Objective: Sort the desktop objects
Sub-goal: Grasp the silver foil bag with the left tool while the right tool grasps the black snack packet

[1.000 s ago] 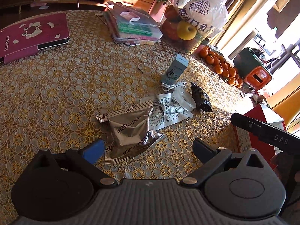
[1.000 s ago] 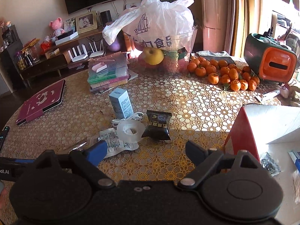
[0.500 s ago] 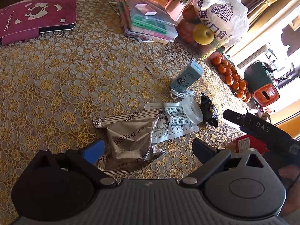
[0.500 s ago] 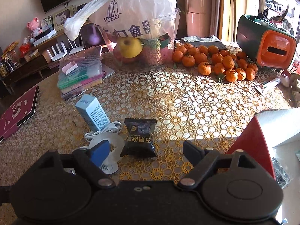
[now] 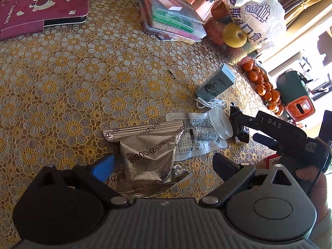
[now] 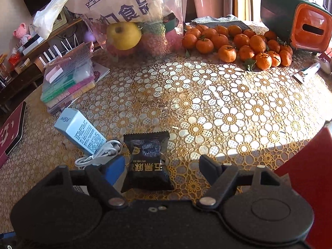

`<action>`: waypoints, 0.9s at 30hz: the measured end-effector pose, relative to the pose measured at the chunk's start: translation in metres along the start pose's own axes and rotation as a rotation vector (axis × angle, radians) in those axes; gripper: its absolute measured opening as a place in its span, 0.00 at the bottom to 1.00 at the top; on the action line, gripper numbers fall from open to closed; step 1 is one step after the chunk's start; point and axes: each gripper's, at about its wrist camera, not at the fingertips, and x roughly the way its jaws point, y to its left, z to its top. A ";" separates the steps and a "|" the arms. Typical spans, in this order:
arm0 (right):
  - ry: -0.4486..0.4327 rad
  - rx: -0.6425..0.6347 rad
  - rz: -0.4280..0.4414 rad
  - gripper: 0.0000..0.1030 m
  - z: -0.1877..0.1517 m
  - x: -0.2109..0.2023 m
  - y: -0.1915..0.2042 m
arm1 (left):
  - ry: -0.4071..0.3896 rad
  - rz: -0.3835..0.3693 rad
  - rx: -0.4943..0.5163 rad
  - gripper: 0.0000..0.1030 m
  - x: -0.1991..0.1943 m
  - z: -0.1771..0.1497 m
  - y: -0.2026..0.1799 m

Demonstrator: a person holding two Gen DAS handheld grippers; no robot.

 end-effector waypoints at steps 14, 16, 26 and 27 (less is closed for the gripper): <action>0.007 -0.065 -0.022 0.49 0.000 0.007 0.013 | -0.008 0.036 0.016 0.89 0.004 -0.005 -0.002; 0.005 -0.073 -0.026 0.46 0.000 0.006 0.014 | -0.014 0.045 0.023 0.86 0.004 -0.007 -0.001; -0.012 -0.071 -0.035 0.37 -0.001 -0.003 0.010 | -0.043 0.073 0.001 0.58 0.001 -0.008 0.003; -0.015 -0.071 -0.032 0.35 -0.001 -0.006 0.010 | -0.048 0.074 0.003 0.56 0.000 -0.008 0.002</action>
